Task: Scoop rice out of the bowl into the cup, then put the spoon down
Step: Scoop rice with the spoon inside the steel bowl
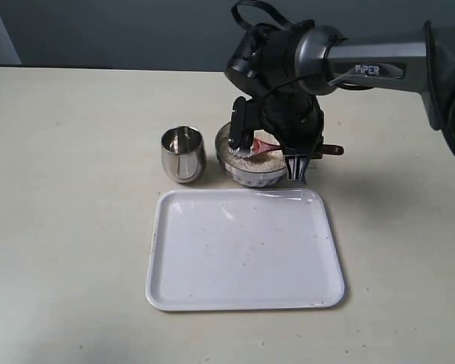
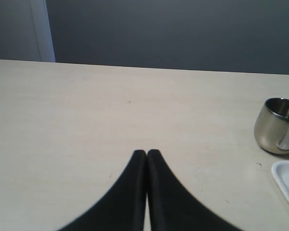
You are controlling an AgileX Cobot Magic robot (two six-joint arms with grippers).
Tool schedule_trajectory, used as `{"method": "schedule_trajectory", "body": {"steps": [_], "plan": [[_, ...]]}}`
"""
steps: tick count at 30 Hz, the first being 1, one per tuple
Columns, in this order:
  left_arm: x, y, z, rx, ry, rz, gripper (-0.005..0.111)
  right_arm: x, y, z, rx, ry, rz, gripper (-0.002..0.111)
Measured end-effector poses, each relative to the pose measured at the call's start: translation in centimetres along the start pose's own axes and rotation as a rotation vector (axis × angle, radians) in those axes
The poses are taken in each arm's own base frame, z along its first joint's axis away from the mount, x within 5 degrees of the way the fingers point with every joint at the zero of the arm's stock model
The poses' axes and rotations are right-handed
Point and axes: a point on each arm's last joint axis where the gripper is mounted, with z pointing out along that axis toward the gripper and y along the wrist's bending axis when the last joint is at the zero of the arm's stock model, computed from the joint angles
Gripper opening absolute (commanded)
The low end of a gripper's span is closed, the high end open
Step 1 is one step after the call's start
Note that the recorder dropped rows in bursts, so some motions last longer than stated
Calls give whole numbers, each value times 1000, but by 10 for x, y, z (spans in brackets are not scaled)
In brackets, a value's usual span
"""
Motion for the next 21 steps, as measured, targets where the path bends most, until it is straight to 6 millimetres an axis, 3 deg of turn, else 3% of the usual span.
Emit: {"method": "schedule_trajectory", "body": {"steps": [21], "plan": [[0,0,0,0,0,2,1,6,-3,-11,11,-24,26,-1]]}}
